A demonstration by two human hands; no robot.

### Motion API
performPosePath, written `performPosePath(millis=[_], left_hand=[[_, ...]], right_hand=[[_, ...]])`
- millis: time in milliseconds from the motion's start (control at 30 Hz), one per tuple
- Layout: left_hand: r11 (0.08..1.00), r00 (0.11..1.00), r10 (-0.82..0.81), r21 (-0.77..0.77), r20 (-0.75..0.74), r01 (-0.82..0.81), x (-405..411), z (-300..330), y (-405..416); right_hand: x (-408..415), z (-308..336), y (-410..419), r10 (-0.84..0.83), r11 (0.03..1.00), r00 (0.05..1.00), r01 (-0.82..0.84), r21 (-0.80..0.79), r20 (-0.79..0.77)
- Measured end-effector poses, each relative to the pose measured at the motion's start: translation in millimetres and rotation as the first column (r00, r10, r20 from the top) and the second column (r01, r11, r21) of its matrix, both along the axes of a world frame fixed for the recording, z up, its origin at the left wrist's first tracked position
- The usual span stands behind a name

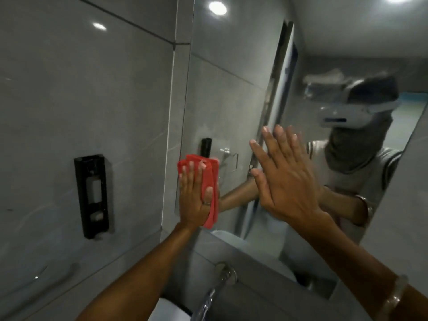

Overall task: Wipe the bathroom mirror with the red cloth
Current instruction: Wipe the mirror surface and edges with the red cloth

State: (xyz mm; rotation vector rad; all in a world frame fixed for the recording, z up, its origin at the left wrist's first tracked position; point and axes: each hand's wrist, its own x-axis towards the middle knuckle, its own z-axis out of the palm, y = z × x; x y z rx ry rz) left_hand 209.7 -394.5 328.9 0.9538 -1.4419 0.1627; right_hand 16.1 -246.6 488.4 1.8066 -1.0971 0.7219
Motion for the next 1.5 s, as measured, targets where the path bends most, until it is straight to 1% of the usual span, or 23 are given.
performPosePath(millis=[33, 100, 133, 333, 400, 500, 700, 867, 933, 1033, 1067, 1100, 1167, 1200, 1233, 1267, 1300, 1333, 1367, 1400, 1433, 1467, 1500], left_hand=[[0.998, 0.993, 0.016, 0.055, -0.116, -0.01, 4, -13, -3], [0.981, 0.924, 0.052, 0.195, -0.379, 0.025, 14, -30, -6], [0.969, 0.892, 0.064, 0.241, -0.447, 0.051, 15, -38, -8], [0.957, 0.905, 0.08, 0.287, -0.418, 0.048, -7, -49, 1], [0.968, 0.937, 0.069, 0.25, -0.342, 0.02, -31, -44, 19], [0.992, 0.992, 0.055, 0.115, -0.111, -0.042, -75, -41, 49], [0.991, 0.983, 0.097, -0.105, 0.157, -0.081, -190, -43, 112], [0.963, 0.908, 0.057, -0.262, 0.416, 0.06, -240, -50, 143], [0.955, 0.855, 0.023, -0.265, 0.517, 0.135, -234, -48, 140], [0.871, 0.723, 0.075, -0.398, 0.686, 0.287, -200, -16, 119], [0.857, 0.705, 0.089, -0.415, 0.704, 0.306, -186, 0, 108], [0.854, 0.715, 0.108, -0.433, 0.691, 0.29, -172, 24, 98], [0.917, 0.842, 0.094, -0.376, 0.531, 0.135, -153, 68, 87], [0.958, 0.927, 0.079, -0.284, 0.367, 0.031, -150, 90, 85], [0.986, 0.985, 0.089, -0.151, 0.145, -0.067, -150, 112, 86], [0.991, 0.987, 0.134, 0.014, -0.093, -0.134, -154, 133, 90], [0.975, 0.935, 0.176, 0.186, -0.307, -0.122, -160, 153, 95], [0.949, 0.861, 0.201, 0.312, -0.467, -0.052, -169, 172, 103], [0.931, 0.813, 0.205, 0.365, -0.545, 0.01, -181, 191, 112], [0.929, 0.811, 0.208, 0.37, -0.547, 0.011, -191, 205, 121], [0.946, 0.854, 0.197, 0.322, -0.481, -0.036, -201, 214, 128], [0.971, 0.923, 0.179, 0.211, -0.342, -0.111, -212, 219, 134], [0.988, 0.979, 0.153, 0.044, -0.133, -0.148, -222, 218, 140]], right_hand=[[-1, -8, 2, -0.009, 1.0, 1.0, 0.009, 0.012, 0.007], [-5, -20, 5, -0.015, 0.999, 0.999, 0.014, 0.034, 0.028], [-10, -25, 9, -0.023, 0.999, 0.999, 0.022, 0.045, 0.029], [-49, -39, 23, -0.064, 0.998, 0.997, 0.063, 0.026, 0.035], [-64, -40, 29, -0.074, 0.997, 0.996, 0.074, 0.016, 0.039], [-81, -40, 40, -0.063, 0.998, 0.996, 0.064, -0.013, 0.064], [-114, -33, 76, -0.117, 0.993, 0.988, 0.119, -0.012, 0.097], [-151, -33, 111, -0.193, 0.981, 0.975, 0.195, -0.007, 0.113], [-168, -30, 121, -0.224, 0.974, 0.97, 0.226, -0.012, 0.091], [-184, -22, 127, -0.253, 0.967, 0.966, 0.254, -0.021, 0.057], [-186, -19, 125, -0.26, 0.965, 0.965, 0.261, -0.017, 0.048], [-187, -12, 124, -0.259, 0.965, 0.964, 0.261, -0.037, 0.055], [-184, 2, 123, -0.25, 0.965, 0.965, 0.256, -0.064, 0.085], [-182, 10, 122, -0.244, 0.965, 0.965, 0.251, -0.074, 0.098], [-179, 17, 121, -0.238, 0.965, 0.965, 0.248, -0.082, 0.113], [-176, 24, 121, -0.231, 0.966, 0.965, 0.243, -0.092, 0.124], [-173, 29, 120, -0.221, 0.967, 0.966, 0.234, -0.098, 0.132], [-171, 33, 121, -0.208, 0.969, 0.967, 0.225, -0.108, 0.145], [-170, 40, 121, -0.195, 0.968, 0.969, 0.215, -0.128, 0.153], [-168, 45, 120, -0.188, 0.968, 0.969, 0.211, -0.14, 0.16], [-168, 51, 119, -0.182, 0.967, 0.969, 0.207, -0.15, 0.168], [-168, 57, 118, -0.173, 0.966, 0.969, 0.202, -0.163, 0.174], [-168, 62, 117, -0.165, 0.965, 0.969, 0.197, -0.174, 0.184]])
